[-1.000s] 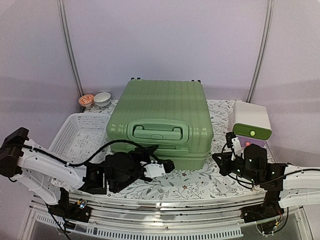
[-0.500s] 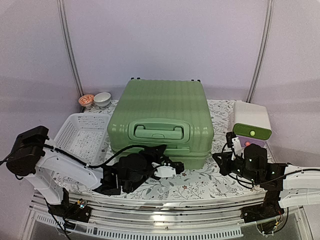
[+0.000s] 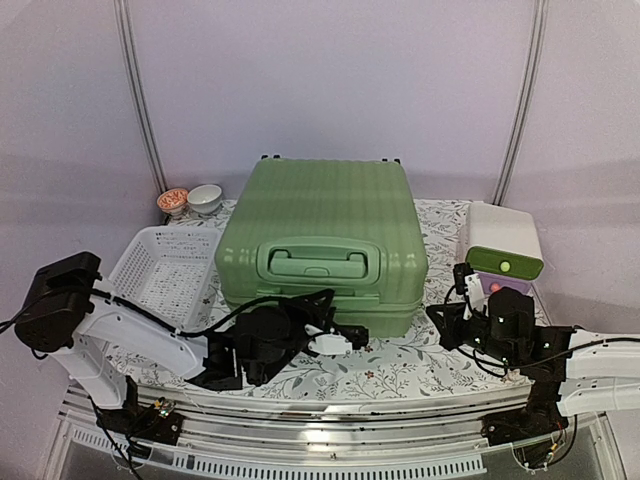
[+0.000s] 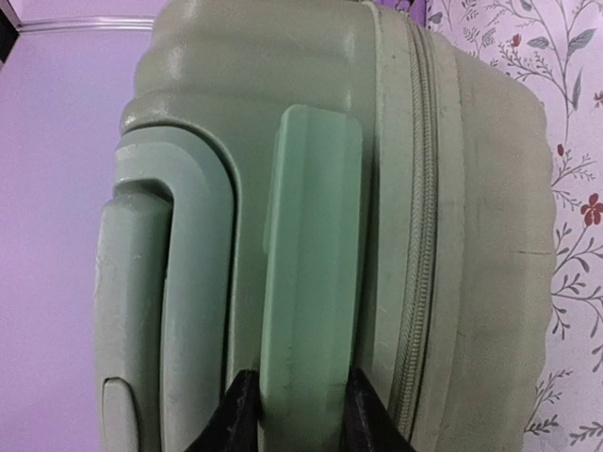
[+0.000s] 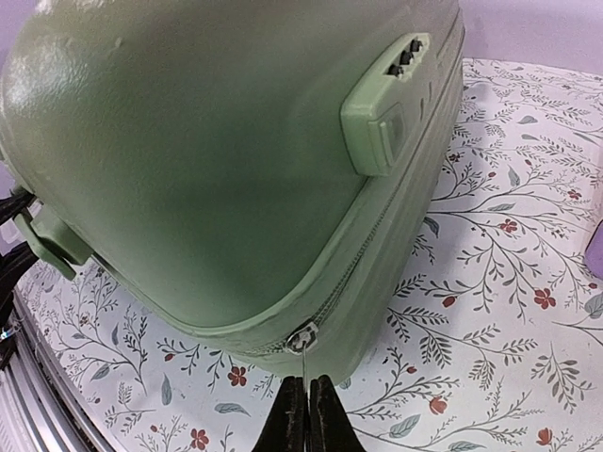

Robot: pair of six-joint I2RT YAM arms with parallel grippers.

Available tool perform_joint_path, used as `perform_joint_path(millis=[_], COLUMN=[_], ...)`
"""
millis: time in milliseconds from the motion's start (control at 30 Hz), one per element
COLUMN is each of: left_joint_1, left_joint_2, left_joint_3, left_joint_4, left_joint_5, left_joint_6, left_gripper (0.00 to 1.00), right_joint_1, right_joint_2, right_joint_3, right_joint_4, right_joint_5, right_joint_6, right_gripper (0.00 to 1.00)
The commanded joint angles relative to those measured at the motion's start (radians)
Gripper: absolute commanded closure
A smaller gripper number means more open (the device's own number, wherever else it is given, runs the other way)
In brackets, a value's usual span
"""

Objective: Open, take out, and arrange the luggage
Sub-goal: Unzip the zipper of the luggage.

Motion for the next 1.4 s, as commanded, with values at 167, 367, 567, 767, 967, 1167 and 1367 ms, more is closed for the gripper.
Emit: perform_joint_path(millis=[167, 367, 567, 767, 967, 1167, 1367], left_joint_1=[0.006, 0.003, -0.014, -0.046, -0.096, -0.138, -0.186], left_joint_2=[-0.187, -0.314, -0.421, -0.531, -0.595, -0.591, -0.617], left_joint_3=[-0.101, -0.158, -0.182, -0.193, -0.222, -0.213, -0.204], left_joint_4=[-0.039, -0.191, -0.310, -0.465, -0.496, -0.550, -0.629], left_joint_5=[-0.099, -0.093, -0.090, 0.041, 0.065, 0.015, 0.016], left_joint_6=[-0.186, -0.356, -0.461, -0.558, -0.620, -0.656, -0.751], left_gripper=[0.88, 0.89, 0.90, 0.91, 0.91, 0.91, 0.91], right_joint_1=[-0.007, -0.012, -0.026, -0.028, -0.076, -0.138, -0.269], right_joint_2=[-0.026, -0.020, -0.022, 0.051, 0.208, 0.297, 0.335], right_joint_3=[0.026, 0.032, 0.034, 0.046, 0.142, 0.195, 0.220], right_joint_4=[-0.098, -0.135, -0.158, -0.064, -0.062, -0.044, -0.025], right_joint_5=[0.108, 0.148, 0.202, 0.132, 0.081, 0.066, -0.030], right_joint_6=[0.011, 0.043, 0.109, 0.052, 0.020, 0.006, -0.001], right_gripper=[0.97, 0.98, 0.98, 0.98, 0.98, 0.98, 0.98])
